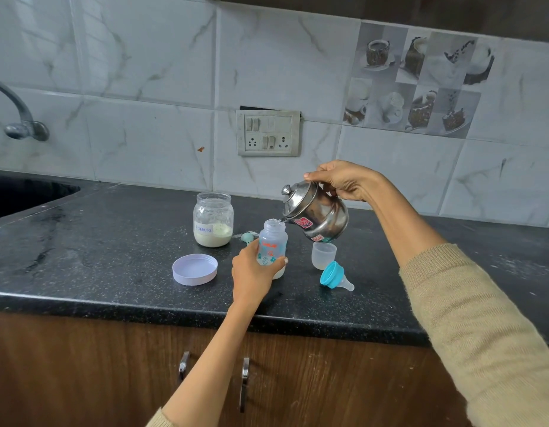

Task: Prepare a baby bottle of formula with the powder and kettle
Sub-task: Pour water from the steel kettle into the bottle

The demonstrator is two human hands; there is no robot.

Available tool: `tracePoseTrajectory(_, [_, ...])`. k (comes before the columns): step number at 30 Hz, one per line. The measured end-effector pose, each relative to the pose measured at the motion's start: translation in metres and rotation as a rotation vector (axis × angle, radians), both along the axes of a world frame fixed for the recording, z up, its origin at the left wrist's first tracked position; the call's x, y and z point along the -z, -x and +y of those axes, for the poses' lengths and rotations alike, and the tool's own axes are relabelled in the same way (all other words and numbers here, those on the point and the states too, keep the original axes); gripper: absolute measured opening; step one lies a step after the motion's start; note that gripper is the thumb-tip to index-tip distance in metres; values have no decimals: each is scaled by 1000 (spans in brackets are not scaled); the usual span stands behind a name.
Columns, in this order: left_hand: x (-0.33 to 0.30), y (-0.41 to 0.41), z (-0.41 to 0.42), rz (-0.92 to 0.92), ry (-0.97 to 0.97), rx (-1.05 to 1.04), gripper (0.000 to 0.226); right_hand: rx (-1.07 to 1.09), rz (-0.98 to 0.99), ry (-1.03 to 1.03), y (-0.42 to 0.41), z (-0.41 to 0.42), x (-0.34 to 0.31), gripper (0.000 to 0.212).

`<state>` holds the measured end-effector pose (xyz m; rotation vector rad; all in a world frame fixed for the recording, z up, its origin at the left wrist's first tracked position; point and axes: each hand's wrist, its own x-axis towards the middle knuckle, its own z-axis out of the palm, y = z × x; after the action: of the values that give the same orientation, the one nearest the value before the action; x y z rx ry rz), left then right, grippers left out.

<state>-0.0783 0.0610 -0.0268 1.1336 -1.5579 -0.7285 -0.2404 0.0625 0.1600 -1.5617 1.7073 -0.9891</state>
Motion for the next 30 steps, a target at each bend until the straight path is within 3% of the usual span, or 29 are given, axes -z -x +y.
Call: tracePoseTrajectory(30, [-1, 0, 1, 11, 1, 2, 44, -11, 39, -20, 1, -4, -2, 34])
